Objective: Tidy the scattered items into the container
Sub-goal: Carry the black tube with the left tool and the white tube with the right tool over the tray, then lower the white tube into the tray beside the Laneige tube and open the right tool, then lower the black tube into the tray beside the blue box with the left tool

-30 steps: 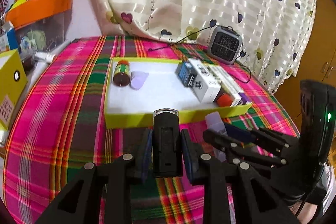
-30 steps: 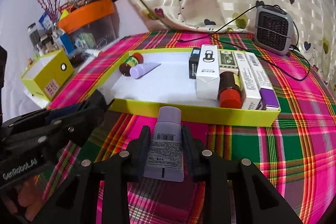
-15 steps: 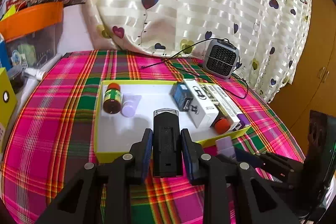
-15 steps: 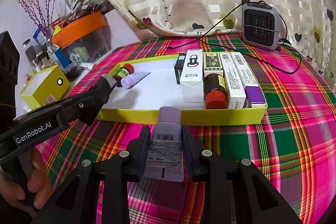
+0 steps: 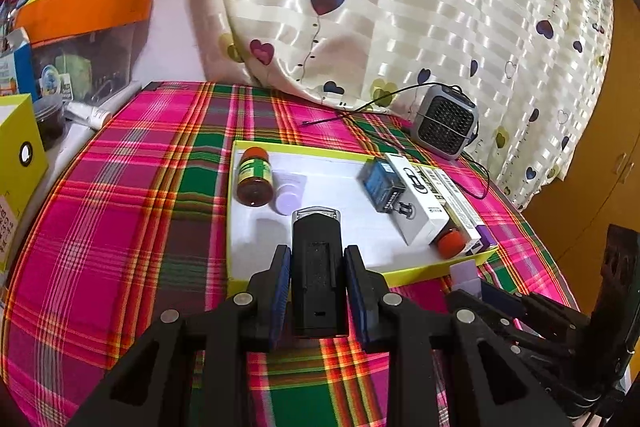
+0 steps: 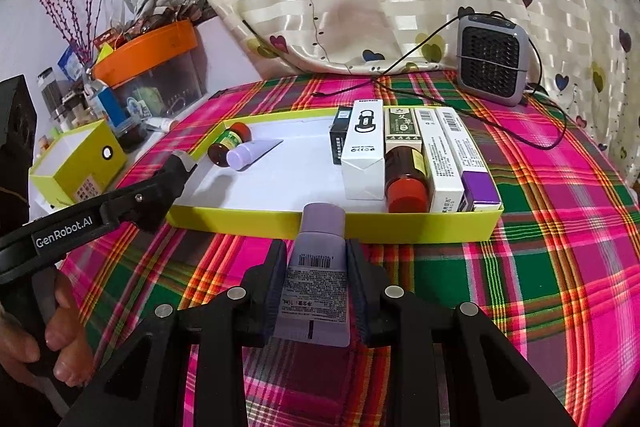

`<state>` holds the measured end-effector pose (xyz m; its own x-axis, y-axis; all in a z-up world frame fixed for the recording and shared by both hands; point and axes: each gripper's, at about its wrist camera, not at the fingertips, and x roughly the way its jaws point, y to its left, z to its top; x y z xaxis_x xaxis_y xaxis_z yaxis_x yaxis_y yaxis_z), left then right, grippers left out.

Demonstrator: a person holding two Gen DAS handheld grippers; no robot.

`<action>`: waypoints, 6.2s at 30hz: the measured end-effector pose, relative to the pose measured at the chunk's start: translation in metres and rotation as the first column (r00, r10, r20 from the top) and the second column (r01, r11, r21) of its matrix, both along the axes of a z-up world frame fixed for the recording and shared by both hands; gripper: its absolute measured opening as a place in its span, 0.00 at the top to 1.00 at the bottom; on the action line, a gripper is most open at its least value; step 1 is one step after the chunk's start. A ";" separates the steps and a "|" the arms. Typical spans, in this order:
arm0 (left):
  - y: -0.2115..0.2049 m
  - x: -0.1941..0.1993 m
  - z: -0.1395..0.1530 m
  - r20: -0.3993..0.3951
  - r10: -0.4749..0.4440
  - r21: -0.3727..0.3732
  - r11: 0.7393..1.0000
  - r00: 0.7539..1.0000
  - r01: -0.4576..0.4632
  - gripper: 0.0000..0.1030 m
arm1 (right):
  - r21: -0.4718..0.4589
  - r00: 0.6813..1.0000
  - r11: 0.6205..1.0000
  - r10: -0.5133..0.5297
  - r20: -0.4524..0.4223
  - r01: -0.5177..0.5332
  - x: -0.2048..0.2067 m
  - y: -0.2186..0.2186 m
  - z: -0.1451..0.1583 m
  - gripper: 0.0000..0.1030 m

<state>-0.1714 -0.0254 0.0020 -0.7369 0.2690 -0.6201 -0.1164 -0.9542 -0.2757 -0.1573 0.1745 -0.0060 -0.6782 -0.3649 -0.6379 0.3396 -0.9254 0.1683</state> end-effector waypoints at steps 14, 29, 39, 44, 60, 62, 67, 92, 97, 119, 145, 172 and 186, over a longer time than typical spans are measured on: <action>-0.009 0.001 -0.001 0.007 0.010 0.030 0.999 1.000 -0.010 0.73 | 0.000 0.999 0.999 0.039 -0.010 -0.039 -0.001 -0.023 0.016 0.70; -0.018 0.001 0.001 0.006 0.029 0.060 0.998 1.000 -0.030 0.73 | -0.017 0.999 0.998 0.053 -0.004 -0.053 -0.022 -0.043 0.031 0.70; -0.025 0.001 0.002 0.011 0.050 0.077 0.996 0.999 -0.051 0.73 | -0.010 0.998 0.998 0.056 0.005 -0.056 -0.042 -0.056 0.036 0.70; -0.027 0.000 0.002 0.015 0.055 0.085 0.995 0.998 -0.056 0.73 | -0.014 0.998 0.998 0.058 0.015 -0.058 -0.047 -0.061 0.034 0.70; -0.032 -0.002 0.000 0.029 0.077 0.100 0.992 0.997 -0.080 0.73 | -0.014 0.997 0.999 0.050 0.059 -0.049 -0.072 -0.069 0.028 0.70; -0.034 -0.002 0.000 0.031 0.083 0.102 0.991 0.996 -0.086 0.73 | -0.017 0.996 0.999 0.047 0.081 -0.046 -0.079 -0.072 0.026 0.70; -0.038 -0.003 -0.002 0.038 0.096 0.107 0.989 0.995 -0.100 0.73 | -0.010 0.993 0.999 0.043 0.110 -0.042 -0.094 -0.077 0.022 0.70; -0.038 -0.006 -0.008 0.058 0.100 0.112 0.988 0.993 -0.106 0.73 | -0.009 0.971 1.000 0.012 0.240 -0.010 -0.166 -0.096 0.003 0.69; -0.038 -0.005 -0.008 0.057 0.098 0.110 0.989 0.994 -0.104 0.73 | -0.023 0.973 1.000 0.005 0.230 0.001 -0.158 -0.086 0.006 0.73; -0.032 -0.005 -0.008 0.051 0.090 0.089 0.992 0.995 -0.094 0.73 | -0.086 0.992 0.995 0.051 0.116 -0.041 -0.099 -0.063 0.024 0.82; -0.001 -0.001 -0.010 0.001 0.031 -0.031 0.999 1.000 -0.031 0.73 | -0.096 0.995 0.995 0.018 -0.100 -0.028 -0.049 -0.016 0.021 0.79; 0.035 -0.029 0.010 0.037 0.011 -0.058 0.998 0.999 -0.009 0.73 | -0.115 0.985 0.986 -0.133 -0.110 0.120 -0.056 0.021 0.026 0.79; 0.063 -0.095 0.000 0.129 -0.009 -0.003 1.000 0.992 0.010 0.73 | -0.136 0.980 0.977 -0.177 -0.087 0.165 -0.061 0.033 0.023 0.79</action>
